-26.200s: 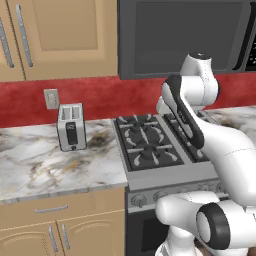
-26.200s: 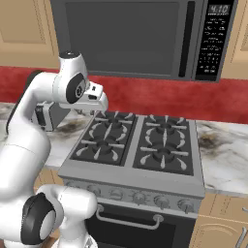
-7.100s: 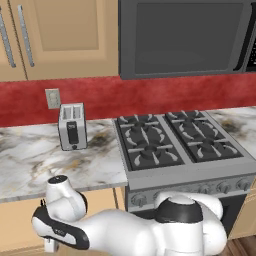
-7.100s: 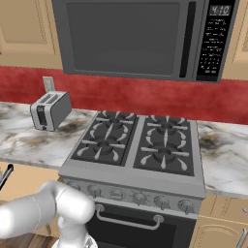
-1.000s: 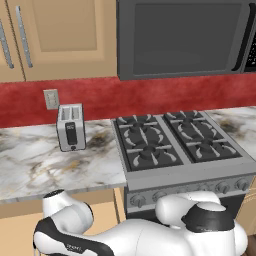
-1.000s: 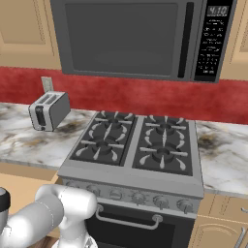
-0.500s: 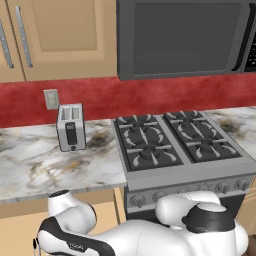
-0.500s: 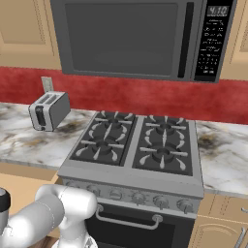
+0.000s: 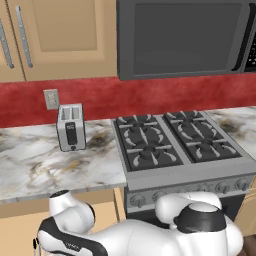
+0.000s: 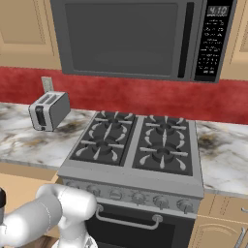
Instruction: Take the tongs from the drawer on the left and place them on the dining counter next to the tray containing the hot dog.
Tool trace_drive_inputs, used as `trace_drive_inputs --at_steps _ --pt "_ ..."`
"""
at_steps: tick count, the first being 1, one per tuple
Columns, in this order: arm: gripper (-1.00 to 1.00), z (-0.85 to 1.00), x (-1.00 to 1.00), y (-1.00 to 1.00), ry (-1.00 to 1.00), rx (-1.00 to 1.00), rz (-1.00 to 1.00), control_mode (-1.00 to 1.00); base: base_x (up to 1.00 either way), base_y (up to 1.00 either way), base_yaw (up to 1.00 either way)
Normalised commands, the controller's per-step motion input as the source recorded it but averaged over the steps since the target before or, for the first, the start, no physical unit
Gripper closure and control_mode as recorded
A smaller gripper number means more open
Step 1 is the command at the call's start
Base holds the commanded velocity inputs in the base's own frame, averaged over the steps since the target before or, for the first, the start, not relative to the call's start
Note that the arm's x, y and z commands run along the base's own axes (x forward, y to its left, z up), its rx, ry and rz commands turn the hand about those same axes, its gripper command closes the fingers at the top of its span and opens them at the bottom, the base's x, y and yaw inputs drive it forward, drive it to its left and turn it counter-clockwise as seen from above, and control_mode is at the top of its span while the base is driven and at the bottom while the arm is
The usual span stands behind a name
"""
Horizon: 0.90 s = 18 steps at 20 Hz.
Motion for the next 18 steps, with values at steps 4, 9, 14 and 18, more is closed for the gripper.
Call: trace_drive_inputs --at_steps 4,9,14,18 --pt "-1.0 -0.1 0.15 0.01 -0.03 -0.18 -0.17 -1.0 0.0 0.0 0.0" --pt "-1.0 -0.11 0.01 0.14 -0.11 -0.19 -0.18 -1.0 0.0 0.0 0.0" --pt "-1.0 -0.07 0.0 0.16 -0.09 -0.12 -0.14 -1.0 0.0 0.0 0.0" --pt "-1.0 -0.05 0.05 0.06 -0.05 -0.02 -0.12 -1.0 0.0 0.0 0.0"
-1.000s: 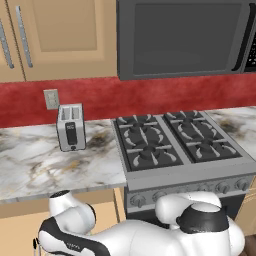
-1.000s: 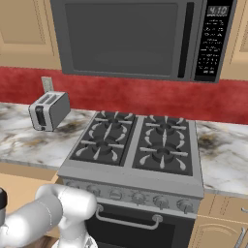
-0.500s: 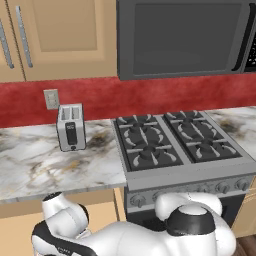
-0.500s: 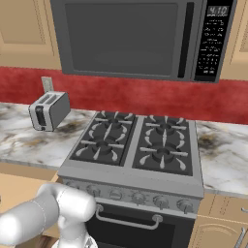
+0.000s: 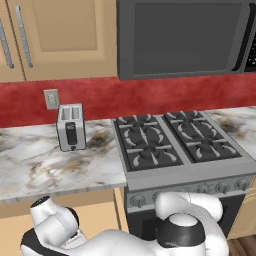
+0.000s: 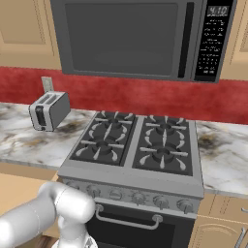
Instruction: Take the tongs from the drawer on the left and place them on the dining counter next to the tray containing the hot dog.
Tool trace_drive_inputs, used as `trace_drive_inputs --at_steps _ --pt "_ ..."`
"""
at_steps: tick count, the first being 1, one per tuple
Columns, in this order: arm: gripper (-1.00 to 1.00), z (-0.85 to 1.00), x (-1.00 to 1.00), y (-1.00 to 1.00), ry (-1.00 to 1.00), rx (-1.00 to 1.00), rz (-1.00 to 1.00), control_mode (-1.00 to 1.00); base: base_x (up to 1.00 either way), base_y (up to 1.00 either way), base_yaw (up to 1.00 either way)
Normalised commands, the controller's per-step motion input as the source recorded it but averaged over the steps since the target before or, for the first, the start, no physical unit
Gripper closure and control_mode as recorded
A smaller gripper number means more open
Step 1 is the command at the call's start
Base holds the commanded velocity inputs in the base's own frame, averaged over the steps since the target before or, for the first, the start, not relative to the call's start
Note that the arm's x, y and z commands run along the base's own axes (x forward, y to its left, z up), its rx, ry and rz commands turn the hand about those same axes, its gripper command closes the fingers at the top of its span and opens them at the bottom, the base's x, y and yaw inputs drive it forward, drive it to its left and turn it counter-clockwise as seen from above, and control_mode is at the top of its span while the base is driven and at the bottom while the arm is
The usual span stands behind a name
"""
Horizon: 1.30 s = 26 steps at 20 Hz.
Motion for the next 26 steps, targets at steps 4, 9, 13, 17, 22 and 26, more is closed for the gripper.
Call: trace_drive_inputs --at_steps 4,9,13,17,22,26 --pt "-1.0 -0.14 0.12 0.0 0.0 0.0 -0.1 -1.0 0.0 0.0 0.0" --pt "-1.0 -0.26 0.07 0.05 -0.05 -0.01 -0.11 -1.0 0.0 0.0 0.0" --pt "-1.0 -0.22 0.0 0.25 -0.07 -0.05 -0.08 -1.0 0.0 0.0 0.0" --pt "-1.0 -0.09 0.0 0.24 -0.05 -0.03 -0.06 -1.0 0.0 0.0 0.0" --pt "-1.0 -0.07 0.05 0.19 -0.03 0.0 -0.07 -1.0 0.0 0.0 0.0" --pt "-1.0 -0.19 0.13 0.18 -0.01 0.0 -0.06 -1.0 0.0 0.0 0.0"
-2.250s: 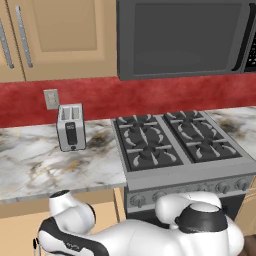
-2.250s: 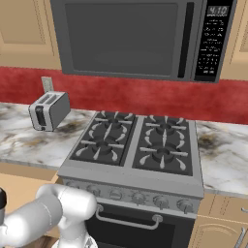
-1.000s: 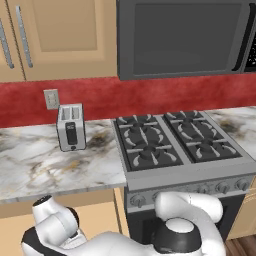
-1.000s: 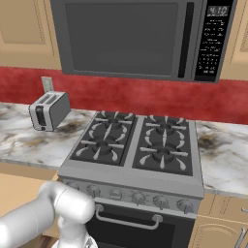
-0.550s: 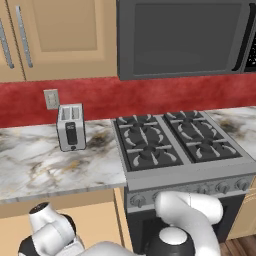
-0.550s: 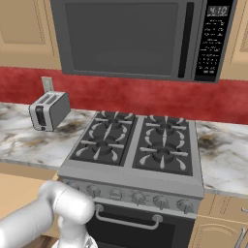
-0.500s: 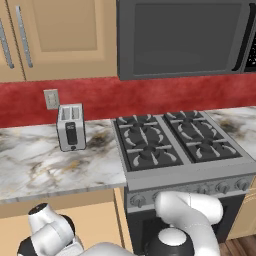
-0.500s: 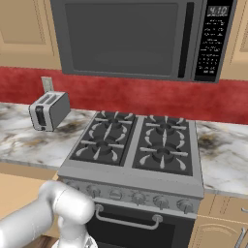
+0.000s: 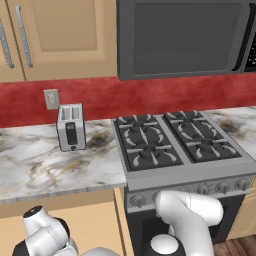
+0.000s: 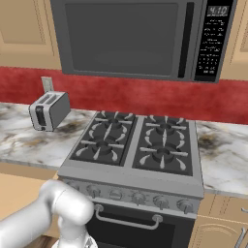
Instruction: Take the tongs from the drawer on the left and place them on the dining counter next to the tray containing the hot dog.
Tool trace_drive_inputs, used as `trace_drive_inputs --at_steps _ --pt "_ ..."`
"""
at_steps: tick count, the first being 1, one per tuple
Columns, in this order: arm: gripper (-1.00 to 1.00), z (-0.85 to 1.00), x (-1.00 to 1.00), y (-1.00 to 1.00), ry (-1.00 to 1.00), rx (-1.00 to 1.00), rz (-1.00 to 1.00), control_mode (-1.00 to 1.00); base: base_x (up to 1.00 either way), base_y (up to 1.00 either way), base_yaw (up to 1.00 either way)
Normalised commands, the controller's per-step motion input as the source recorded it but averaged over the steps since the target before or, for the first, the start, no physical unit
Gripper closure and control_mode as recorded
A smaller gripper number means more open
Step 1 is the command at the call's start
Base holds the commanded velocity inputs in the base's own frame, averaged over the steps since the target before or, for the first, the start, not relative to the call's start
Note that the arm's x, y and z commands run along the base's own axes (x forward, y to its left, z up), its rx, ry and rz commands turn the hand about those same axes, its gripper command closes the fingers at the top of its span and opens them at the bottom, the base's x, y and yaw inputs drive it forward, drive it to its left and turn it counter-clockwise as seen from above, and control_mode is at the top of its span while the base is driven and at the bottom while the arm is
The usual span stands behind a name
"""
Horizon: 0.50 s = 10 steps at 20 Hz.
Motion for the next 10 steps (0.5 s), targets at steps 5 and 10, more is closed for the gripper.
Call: trace_drive_inputs --at_steps 5,10 --pt "-1.0 -0.21 0.1 0.21 -0.05 -0.01 -0.05 -1.0 0.0 0.0 0.0" --pt "-1.0 -0.19 0.08 0.28 -0.03 -0.02 -0.04 -1.0 0.0 0.0 0.0"
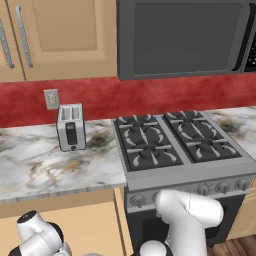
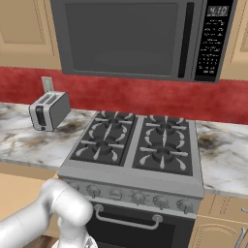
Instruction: Take the tongs from the drawer on the left and place them on the dining counter next to the tray containing the hot dog.
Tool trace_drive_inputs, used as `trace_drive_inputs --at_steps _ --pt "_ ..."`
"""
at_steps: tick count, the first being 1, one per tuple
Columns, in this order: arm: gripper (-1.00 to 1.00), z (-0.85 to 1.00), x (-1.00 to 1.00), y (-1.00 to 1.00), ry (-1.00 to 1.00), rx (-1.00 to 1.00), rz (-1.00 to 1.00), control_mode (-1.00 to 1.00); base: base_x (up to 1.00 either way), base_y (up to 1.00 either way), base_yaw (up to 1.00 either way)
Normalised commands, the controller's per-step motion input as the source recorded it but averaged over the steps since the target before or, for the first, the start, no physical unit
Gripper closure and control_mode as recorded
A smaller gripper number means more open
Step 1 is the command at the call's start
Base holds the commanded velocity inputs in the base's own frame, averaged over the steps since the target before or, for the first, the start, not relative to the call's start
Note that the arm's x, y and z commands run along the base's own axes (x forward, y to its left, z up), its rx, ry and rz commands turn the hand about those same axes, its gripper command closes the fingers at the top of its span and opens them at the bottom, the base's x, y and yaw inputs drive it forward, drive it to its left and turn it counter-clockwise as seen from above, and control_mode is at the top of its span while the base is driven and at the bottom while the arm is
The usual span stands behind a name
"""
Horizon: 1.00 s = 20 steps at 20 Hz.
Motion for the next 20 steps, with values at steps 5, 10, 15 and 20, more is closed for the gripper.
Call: trace_drive_inputs --at_steps 5,10,15,20 --pt "-1.0 -0.16 0.11 0.3 0.0 -0.02 -0.01 -1.0 0.0 0.0 0.0" --pt "-1.0 -0.21 0.14 0.21 0.0 0.0 -0.01 -1.0 0.0 0.0 0.0" --pt "-1.0 -0.23 0.11 0.22 0.0 0.0 -0.01 -1.0 0.0 0.0 0.0" --pt "-1.0 -0.26 0.04 0.2 -0.01 0.0 -0.02 -1.0 0.0 0.0 0.0"
